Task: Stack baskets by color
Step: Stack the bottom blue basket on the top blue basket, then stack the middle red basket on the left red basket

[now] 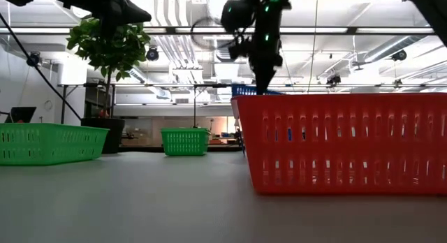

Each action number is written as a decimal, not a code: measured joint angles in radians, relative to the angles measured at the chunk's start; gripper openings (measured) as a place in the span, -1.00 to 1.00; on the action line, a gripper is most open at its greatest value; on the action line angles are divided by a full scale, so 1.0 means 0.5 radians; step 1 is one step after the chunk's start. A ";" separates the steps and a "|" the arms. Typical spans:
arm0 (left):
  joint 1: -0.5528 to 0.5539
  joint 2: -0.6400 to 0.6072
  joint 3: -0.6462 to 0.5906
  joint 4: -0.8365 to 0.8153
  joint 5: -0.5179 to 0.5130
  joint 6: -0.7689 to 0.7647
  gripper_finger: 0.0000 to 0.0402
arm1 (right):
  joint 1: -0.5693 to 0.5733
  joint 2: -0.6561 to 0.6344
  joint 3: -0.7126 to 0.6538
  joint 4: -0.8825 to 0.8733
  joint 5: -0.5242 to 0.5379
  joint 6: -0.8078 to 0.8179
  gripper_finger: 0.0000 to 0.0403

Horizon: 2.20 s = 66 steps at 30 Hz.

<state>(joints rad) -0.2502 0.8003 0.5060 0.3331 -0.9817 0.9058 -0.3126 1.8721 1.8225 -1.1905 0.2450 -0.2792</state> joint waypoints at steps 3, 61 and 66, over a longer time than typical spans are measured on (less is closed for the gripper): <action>0.003 -0.010 -0.015 -0.003 0.000 -0.002 -1.00 | 0.000 0.091 0.000 -0.098 0.171 -0.042 -0.96; 0.005 -0.028 -0.042 -0.001 -0.002 -0.015 -1.00 | -0.081 0.132 0.084 -0.144 -0.200 0.183 -0.45; 0.004 -0.028 -0.034 0.000 0.007 -0.015 -1.00 | -0.015 -0.014 -0.090 0.185 -0.549 0.186 -0.56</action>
<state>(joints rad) -0.2481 0.7864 0.4892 0.3331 -0.9783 0.8982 -0.3202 1.8651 1.7776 -1.0978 -0.0293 -0.1862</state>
